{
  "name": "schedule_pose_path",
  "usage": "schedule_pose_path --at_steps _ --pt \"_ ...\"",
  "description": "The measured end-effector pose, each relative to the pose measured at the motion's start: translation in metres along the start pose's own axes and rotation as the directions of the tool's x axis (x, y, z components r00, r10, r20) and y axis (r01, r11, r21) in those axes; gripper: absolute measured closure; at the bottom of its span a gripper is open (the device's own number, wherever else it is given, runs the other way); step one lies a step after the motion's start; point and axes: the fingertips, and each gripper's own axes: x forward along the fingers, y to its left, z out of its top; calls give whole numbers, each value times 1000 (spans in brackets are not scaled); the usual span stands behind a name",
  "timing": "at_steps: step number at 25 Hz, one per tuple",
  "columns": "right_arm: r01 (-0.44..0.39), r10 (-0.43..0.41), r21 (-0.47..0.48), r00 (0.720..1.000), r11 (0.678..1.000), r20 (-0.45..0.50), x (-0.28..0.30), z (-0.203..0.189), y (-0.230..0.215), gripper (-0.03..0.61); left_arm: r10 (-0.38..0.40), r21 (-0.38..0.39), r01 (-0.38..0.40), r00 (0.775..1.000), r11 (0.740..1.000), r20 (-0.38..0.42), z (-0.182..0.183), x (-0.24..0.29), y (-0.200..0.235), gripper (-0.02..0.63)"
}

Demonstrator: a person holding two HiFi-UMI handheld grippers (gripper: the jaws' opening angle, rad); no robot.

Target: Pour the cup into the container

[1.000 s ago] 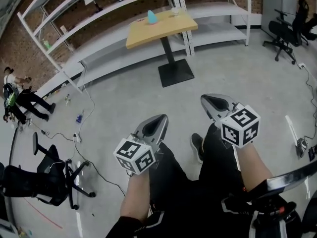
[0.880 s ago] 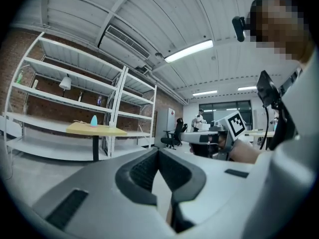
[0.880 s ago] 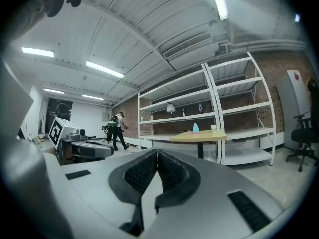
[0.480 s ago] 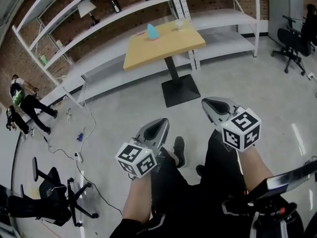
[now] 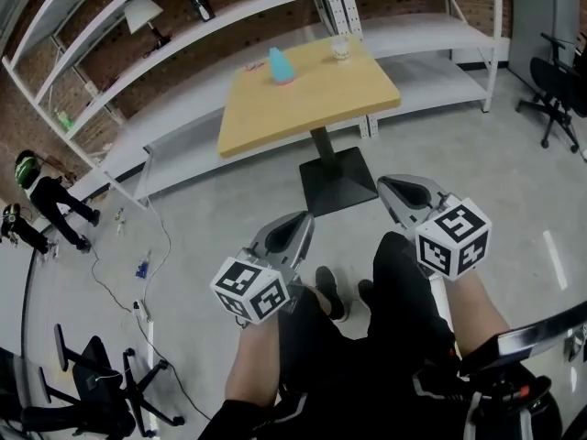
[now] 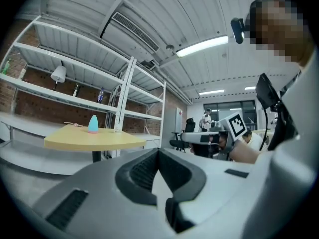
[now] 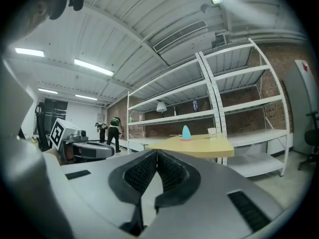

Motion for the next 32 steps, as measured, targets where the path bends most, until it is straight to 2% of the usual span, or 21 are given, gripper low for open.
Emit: schedule_pose_path --at_steps 7,13,20,26,32 --pt "12 -12 -12 1000 1000 6 85 13 -65 577 3 -5 -2 1000 1000 24 21 71 85 612" --pt "27 -27 -16 999 999 28 158 32 -125 577 -27 8 26 999 1000 39 43 129 149 612" --pt "17 -16 -30 1000 999 24 251 50 -188 577 -12 23 11 999 1000 52 64 189 238 612" --pt "65 -65 -2 997 998 42 323 57 -238 577 -25 39 23 999 999 40 71 238 311 613" --pt "100 -99 -18 995 995 29 372 68 -282 575 -102 35 101 994 994 27 84 280 351 612"
